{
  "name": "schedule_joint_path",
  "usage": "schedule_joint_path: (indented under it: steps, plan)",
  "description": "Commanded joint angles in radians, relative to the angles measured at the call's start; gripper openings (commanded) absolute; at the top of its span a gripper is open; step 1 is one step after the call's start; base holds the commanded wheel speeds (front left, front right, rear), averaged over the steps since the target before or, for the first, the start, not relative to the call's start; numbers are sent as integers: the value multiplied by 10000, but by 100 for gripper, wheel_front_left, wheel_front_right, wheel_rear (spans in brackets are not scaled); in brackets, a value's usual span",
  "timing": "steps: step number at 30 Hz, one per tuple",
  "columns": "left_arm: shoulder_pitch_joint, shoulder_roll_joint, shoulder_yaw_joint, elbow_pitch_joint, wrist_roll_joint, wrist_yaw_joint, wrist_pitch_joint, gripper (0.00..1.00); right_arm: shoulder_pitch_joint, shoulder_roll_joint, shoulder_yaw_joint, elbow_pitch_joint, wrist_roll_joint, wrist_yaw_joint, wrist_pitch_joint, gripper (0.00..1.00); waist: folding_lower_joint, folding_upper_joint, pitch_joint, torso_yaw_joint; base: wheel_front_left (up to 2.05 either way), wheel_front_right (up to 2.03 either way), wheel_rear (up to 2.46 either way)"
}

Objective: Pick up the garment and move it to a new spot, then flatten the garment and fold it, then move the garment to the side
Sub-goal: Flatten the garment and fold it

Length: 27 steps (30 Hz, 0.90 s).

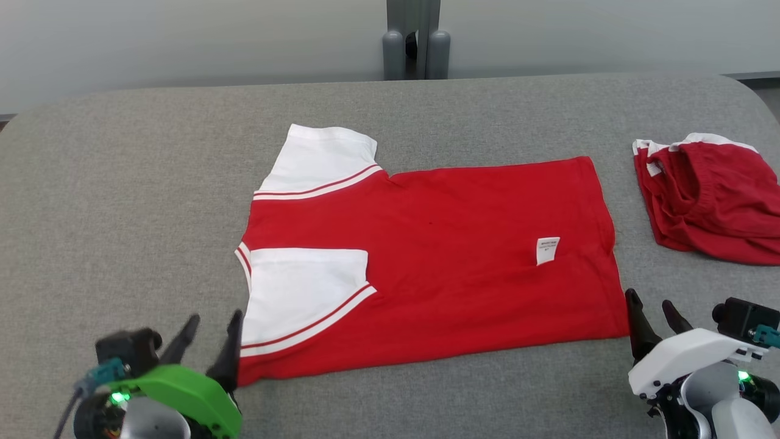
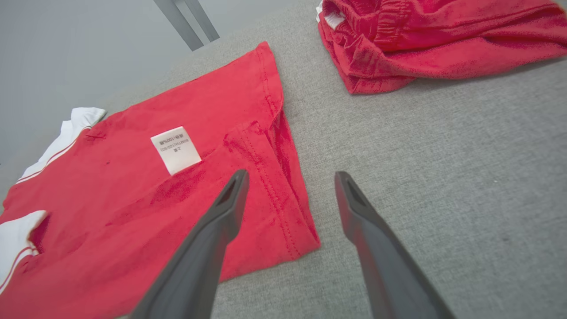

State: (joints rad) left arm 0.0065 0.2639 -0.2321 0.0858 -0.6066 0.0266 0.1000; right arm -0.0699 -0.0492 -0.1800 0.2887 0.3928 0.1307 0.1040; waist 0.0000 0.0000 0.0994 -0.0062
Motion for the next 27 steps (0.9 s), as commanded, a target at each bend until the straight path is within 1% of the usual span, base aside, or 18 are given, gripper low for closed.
schedule_joint_path:
  steps: [1,5,8,11,15,20,27]
  plan:
    - [-513,254,42,-95,168,-75,132,100,-89,-28,99,-214,-104,-2,38,100,0,0,21,-52,0,0,0]
    - [-1858,938,29,-208,465,-350,666,100,-421,-26,510,-795,-333,-2,294,100,0,0,207,-216,0,0,0]
    - [-3183,1383,17,-121,624,-647,1207,100,-814,-31,894,-1144,-588,-2,549,100,0,0,510,-426,0,0,0]
    - [-4492,1708,73,142,501,-887,1773,100,-1285,-29,1228,-1327,-713,-2,711,100,0,0,902,-666,0,0,0]
    - [-6236,2116,-2,868,507,-1147,2472,100,-2008,-26,1710,-1390,-833,-2,842,100,0,0,1552,-1078,0,0,0]
    - [-7936,2331,-189,1944,461,-1324,3111,100,-2837,-28,2276,-1316,-843,-2,827,100,0,0,2422,-1687,0,0,0]
    - [-9122,2413,-526,3291,309,-1451,3790,100,-3730,-18,2905,-1195,-664,-2,647,100,0,0,3469,-2452,0,0,0]
